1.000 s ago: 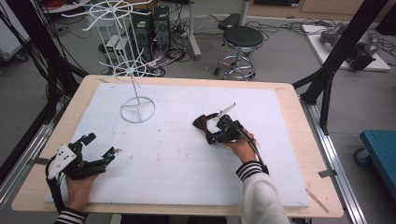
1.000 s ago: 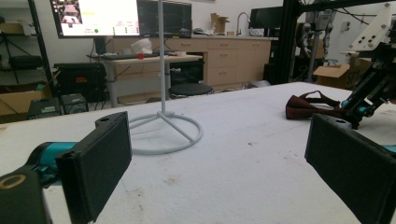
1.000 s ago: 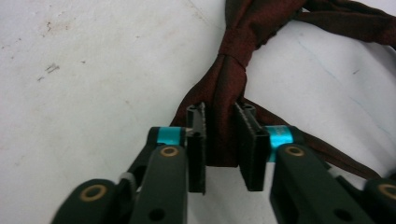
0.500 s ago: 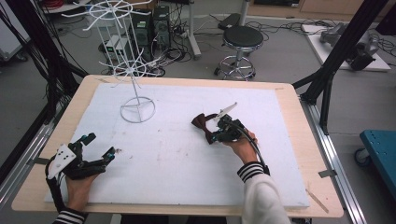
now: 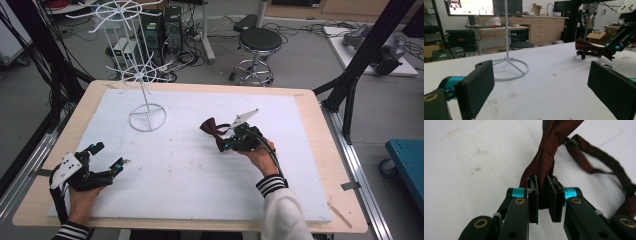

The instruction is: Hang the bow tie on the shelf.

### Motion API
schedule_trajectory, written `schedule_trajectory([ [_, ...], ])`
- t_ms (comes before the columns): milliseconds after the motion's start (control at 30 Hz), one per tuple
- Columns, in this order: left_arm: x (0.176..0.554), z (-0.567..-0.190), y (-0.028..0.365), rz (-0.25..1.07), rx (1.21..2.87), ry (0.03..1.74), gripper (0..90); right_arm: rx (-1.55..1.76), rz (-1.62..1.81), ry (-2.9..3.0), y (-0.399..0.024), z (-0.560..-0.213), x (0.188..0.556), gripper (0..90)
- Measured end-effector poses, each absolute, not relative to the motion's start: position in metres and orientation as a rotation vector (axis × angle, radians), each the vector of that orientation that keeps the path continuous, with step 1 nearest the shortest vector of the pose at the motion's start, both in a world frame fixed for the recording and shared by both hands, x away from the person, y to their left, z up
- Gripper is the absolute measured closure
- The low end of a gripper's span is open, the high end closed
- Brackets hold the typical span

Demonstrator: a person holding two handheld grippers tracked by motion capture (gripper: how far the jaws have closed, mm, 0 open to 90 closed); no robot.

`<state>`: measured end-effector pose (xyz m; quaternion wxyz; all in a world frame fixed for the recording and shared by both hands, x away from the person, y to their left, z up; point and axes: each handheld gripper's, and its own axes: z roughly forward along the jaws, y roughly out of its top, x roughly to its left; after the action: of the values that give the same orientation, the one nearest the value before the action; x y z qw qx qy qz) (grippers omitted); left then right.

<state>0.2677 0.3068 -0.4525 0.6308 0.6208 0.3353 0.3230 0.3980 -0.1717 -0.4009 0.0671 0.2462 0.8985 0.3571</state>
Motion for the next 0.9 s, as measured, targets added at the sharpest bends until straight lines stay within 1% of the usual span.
schedule_trajectory([
  [133, 0.270, -0.447, 0.309, 0.721, 1.456, 0.771, 7.6, 0.692, 1.130, 2.710, -0.169, -0.397, 0.394, 81.2],
  [367, 0.280, -0.426, 0.308, 0.668, 1.509, 0.753, 7.6, 0.620, 1.186, 2.706, -0.165, -0.392, 0.390, 81.2],
  [467, 0.284, -0.417, 0.306, 0.640, 1.531, 0.724, 7.3, 0.556, 1.242, 2.708, -0.164, -0.389, 0.387, 81.1],
  [900, 0.300, -0.386, 0.283, 0.532, 1.687, 0.583, 6.9, 0.459, 1.444, 2.685, -0.160, -0.382, 0.383, 81.1],
])
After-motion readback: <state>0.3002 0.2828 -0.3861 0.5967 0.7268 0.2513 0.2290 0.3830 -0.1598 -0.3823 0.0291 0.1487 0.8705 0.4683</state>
